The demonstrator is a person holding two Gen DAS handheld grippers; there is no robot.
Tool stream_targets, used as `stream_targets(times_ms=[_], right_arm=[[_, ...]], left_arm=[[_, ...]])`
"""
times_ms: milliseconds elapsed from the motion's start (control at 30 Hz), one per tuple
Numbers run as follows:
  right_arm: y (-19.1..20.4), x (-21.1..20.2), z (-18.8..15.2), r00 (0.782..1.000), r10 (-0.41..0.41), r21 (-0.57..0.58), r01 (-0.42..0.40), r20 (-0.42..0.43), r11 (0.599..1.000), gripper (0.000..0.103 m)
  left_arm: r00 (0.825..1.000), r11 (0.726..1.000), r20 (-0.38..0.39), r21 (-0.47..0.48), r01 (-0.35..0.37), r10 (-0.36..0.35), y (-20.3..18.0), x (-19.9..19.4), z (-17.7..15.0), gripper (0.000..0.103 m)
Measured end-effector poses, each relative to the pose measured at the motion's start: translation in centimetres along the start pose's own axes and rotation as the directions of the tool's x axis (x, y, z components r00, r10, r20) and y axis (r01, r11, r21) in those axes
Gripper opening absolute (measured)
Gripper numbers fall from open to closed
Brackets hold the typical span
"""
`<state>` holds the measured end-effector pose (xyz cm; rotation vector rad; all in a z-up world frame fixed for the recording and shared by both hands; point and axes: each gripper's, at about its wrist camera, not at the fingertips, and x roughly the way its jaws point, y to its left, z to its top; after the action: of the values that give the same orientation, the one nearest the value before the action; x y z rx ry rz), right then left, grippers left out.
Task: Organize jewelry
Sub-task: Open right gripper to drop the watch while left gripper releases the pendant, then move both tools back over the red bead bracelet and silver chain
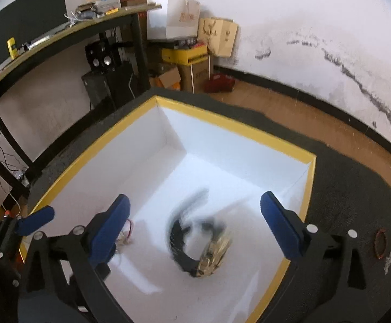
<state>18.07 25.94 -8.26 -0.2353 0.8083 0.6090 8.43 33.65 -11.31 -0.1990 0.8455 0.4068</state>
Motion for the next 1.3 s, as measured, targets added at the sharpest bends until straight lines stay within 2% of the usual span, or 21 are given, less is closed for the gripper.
stream_targets(times_ms=[900,1100,1300], right_arm=[[-1.2,-1.6,1.0,1.000,-0.008,0.029,0.007,0.021,1.000,0.096],[-2.9,-3.3,0.8,0.999,-0.021,0.044,0.019,0.037,0.999,0.096],[-6.1,-5.4,0.3,0.997,-0.051,0.078,0.046,0.054,0.996,0.096]], left_arm=[[0.999,0.999,-0.009,-0.008,0.043,-0.043,-0.9,-1.1,0.8,0.095],[0.998,0.998,0.009,0.003,0.058,-0.058,-2.5,-2.0,1.5,0.095],[0.996,0.996,0.022,0.046,0.081,-0.082,-6.0,-2.9,2.0,0.095]])
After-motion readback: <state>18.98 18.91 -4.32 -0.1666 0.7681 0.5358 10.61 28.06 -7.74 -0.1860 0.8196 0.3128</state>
